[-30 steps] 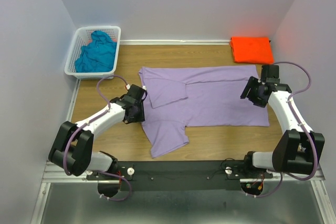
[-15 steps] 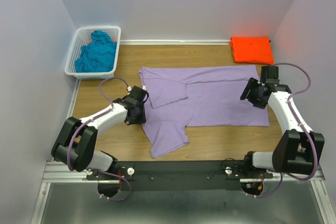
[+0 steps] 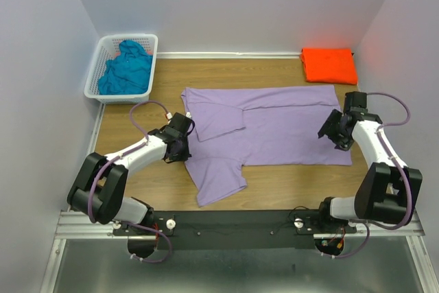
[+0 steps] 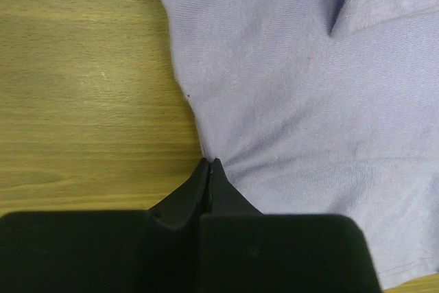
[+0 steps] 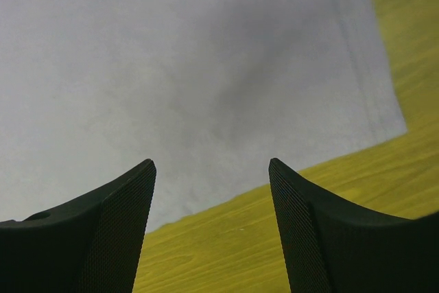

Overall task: Fold and stack the t-shirts
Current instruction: Fold the tshirt

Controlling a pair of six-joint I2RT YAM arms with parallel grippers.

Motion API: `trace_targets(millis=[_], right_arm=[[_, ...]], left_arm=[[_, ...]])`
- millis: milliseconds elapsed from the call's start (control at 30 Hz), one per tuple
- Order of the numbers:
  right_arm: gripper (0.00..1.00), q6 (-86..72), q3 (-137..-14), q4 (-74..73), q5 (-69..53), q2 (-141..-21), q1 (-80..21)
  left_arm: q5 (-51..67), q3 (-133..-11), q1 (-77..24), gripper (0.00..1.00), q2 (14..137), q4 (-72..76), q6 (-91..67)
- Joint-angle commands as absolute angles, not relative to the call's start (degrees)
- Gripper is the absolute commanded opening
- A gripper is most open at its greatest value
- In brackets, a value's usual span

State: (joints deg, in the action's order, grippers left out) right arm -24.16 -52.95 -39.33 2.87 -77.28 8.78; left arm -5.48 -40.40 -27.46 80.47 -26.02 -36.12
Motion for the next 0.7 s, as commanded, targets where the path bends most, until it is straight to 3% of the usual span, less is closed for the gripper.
trace_targets(millis=[0,400,667], right_arm=[[0.74,-26.6,-50.0,-42.4,4.0,-78.0,14.3],[0.63,-28.9,-47.8,-44.3,9.7,-80.2,23.0],[0.63,-30.9,-47.3,-43.2,13.6,-77.9,23.9]], left_arm=[[-7.9,-38.8,-27.7,0.0,80.3,-27.5,-36.8],[-8.4,-38.5,-27.9,0.0,79.3,-26.7,-36.6],[-8.7,-38.9,-27.9,0.0,79.0,-26.6,-35.6]])
